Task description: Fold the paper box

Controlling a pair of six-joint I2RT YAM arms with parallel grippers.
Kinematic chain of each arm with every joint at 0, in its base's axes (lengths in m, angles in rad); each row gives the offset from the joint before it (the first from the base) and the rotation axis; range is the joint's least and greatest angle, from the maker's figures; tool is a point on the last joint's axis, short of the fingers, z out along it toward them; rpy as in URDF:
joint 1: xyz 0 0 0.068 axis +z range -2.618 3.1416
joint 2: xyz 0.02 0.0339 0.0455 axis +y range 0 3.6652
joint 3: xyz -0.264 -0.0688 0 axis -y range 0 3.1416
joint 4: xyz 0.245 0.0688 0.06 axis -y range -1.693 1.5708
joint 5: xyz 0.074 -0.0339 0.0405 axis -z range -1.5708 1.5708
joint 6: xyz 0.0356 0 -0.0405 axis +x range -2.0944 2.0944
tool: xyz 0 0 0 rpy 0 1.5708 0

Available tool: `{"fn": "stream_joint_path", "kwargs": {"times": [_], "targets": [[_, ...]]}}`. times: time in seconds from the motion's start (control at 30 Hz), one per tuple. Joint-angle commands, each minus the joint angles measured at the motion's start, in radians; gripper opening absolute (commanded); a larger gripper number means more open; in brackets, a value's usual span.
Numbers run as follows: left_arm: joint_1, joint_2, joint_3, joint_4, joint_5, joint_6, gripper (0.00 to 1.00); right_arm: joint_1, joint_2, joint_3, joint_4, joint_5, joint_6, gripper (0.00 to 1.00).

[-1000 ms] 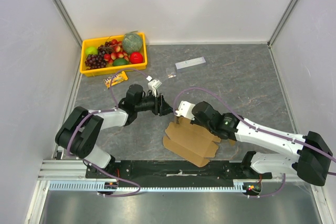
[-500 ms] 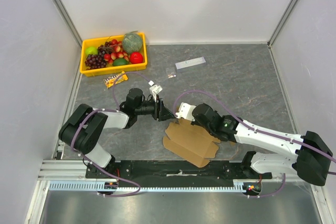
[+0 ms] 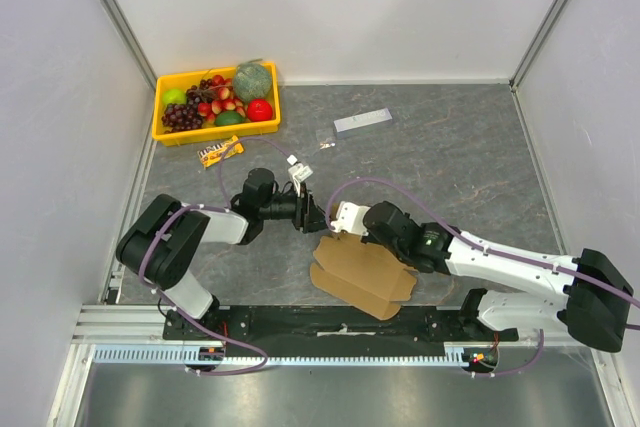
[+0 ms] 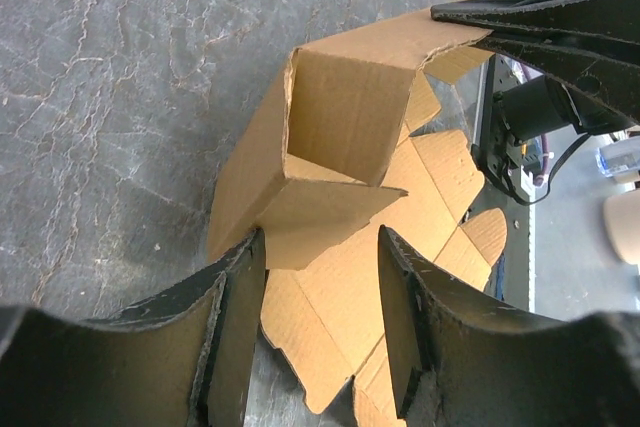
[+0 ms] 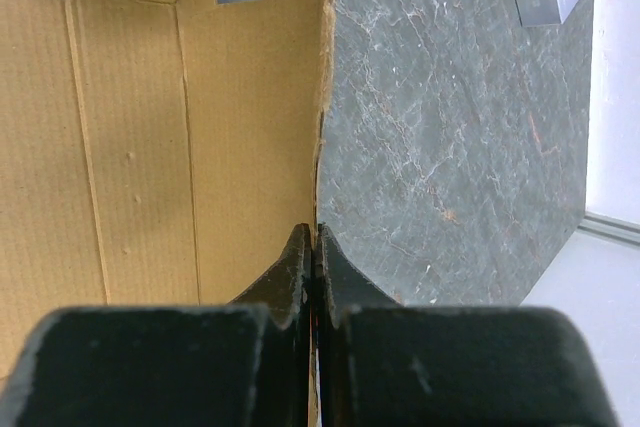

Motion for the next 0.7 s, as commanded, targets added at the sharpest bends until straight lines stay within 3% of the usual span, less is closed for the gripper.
{"fn": "stream_joint_path", "kwargs": {"times": [0.0, 0.67], "targets": [[-0.014, -0.003, 0.034, -0.017, 0.007, 0.081, 0.55, 0.024, 0.007, 0.01, 0.025, 0.005, -0.015, 0.0], [-0.043, -0.048, 0.018, -0.077, -0.034, 0.147, 0.54, 0.13, 0.088, 0.019, 0.019, 0.06, -0.037, 0.0]]}}
